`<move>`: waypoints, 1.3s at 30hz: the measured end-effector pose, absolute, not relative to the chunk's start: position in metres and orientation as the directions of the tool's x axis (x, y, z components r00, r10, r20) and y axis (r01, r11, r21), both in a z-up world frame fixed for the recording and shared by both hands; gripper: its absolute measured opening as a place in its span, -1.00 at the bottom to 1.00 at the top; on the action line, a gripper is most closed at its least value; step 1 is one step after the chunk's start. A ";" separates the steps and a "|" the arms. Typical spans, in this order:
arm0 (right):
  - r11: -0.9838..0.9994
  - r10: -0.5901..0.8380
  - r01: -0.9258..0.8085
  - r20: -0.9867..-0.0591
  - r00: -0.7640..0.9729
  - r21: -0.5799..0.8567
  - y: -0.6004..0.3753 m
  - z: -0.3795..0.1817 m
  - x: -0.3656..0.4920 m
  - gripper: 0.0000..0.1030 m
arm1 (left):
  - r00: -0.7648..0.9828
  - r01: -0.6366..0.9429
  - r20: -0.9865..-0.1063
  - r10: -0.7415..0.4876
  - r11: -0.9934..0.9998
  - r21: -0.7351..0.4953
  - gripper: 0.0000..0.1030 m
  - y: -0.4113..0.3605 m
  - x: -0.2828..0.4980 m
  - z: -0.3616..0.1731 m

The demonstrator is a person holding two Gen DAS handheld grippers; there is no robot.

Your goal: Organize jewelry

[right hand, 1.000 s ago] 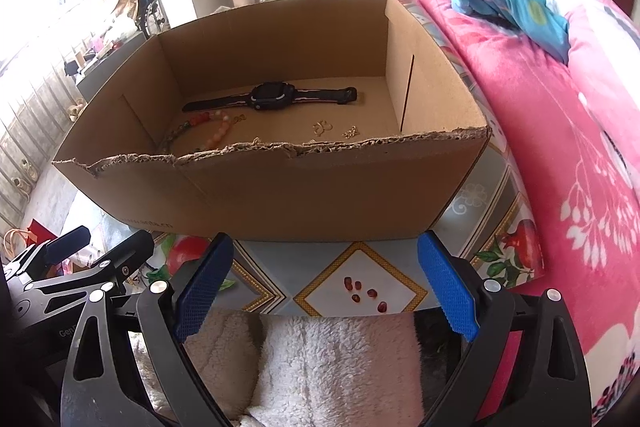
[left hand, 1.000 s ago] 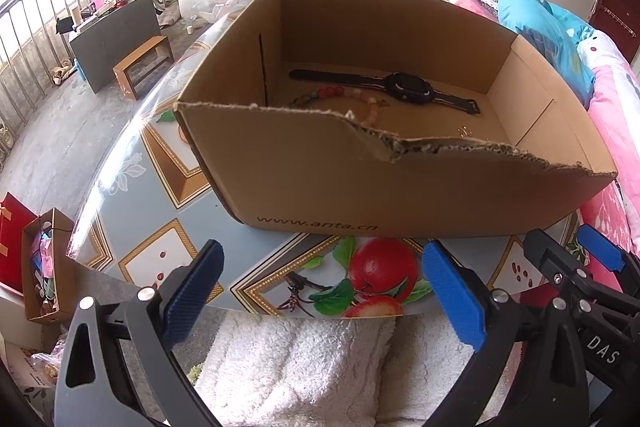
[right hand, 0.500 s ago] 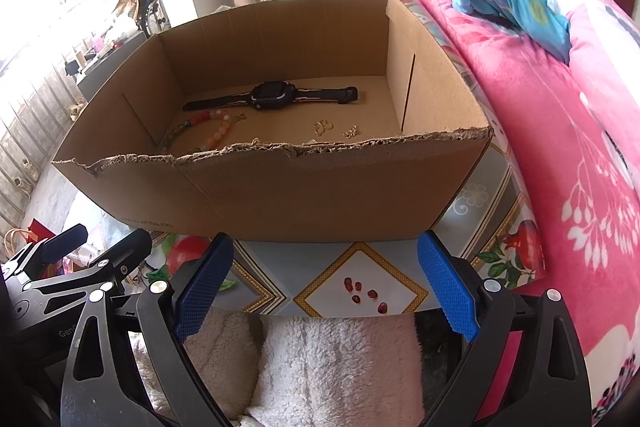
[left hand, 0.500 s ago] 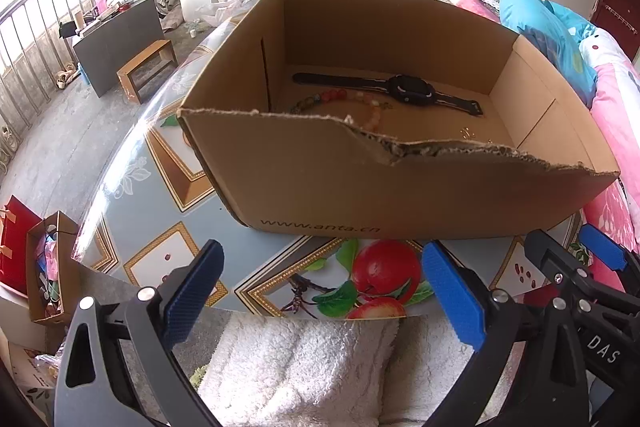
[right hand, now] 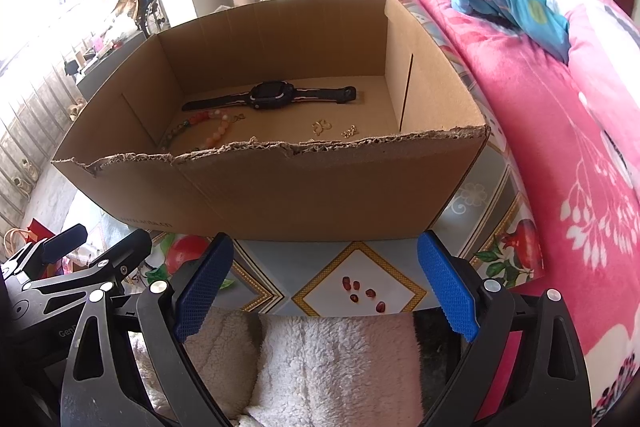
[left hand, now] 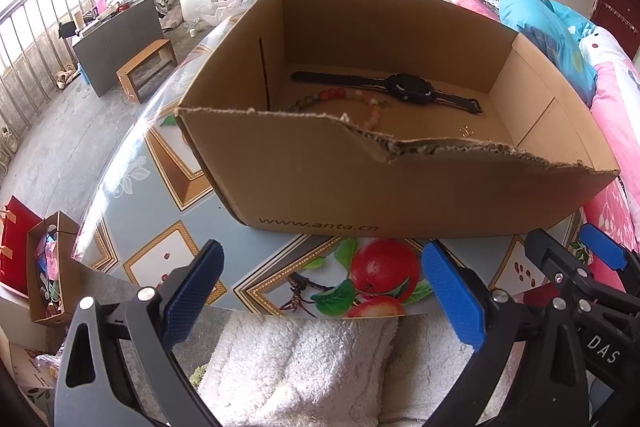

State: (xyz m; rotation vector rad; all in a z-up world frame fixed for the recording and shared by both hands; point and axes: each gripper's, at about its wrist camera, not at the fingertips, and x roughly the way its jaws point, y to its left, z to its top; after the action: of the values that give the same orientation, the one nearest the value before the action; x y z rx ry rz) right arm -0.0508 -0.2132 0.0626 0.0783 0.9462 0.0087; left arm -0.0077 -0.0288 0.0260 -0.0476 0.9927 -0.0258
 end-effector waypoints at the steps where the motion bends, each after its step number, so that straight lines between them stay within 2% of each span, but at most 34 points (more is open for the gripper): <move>1: 0.997 0.041 0.027 -0.810 0.585 0.069 -0.213 0.063 -0.051 0.73 | 0.547 0.000 -0.836 -0.043 0.999 -0.051 0.89 -0.029 -0.008 0.026; 39: 0.998 0.033 0.022 -0.825 0.563 0.055 -0.214 0.061 -0.042 0.73 | 0.531 0.002 -0.847 -0.031 0.999 -0.036 0.89 -0.032 0.000 0.024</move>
State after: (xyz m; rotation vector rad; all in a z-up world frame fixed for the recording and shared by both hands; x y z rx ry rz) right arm -0.0419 -0.2140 0.0612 0.0613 0.9723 0.0061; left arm 0.0002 -0.0324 0.0238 -0.0313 1.0110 -0.0200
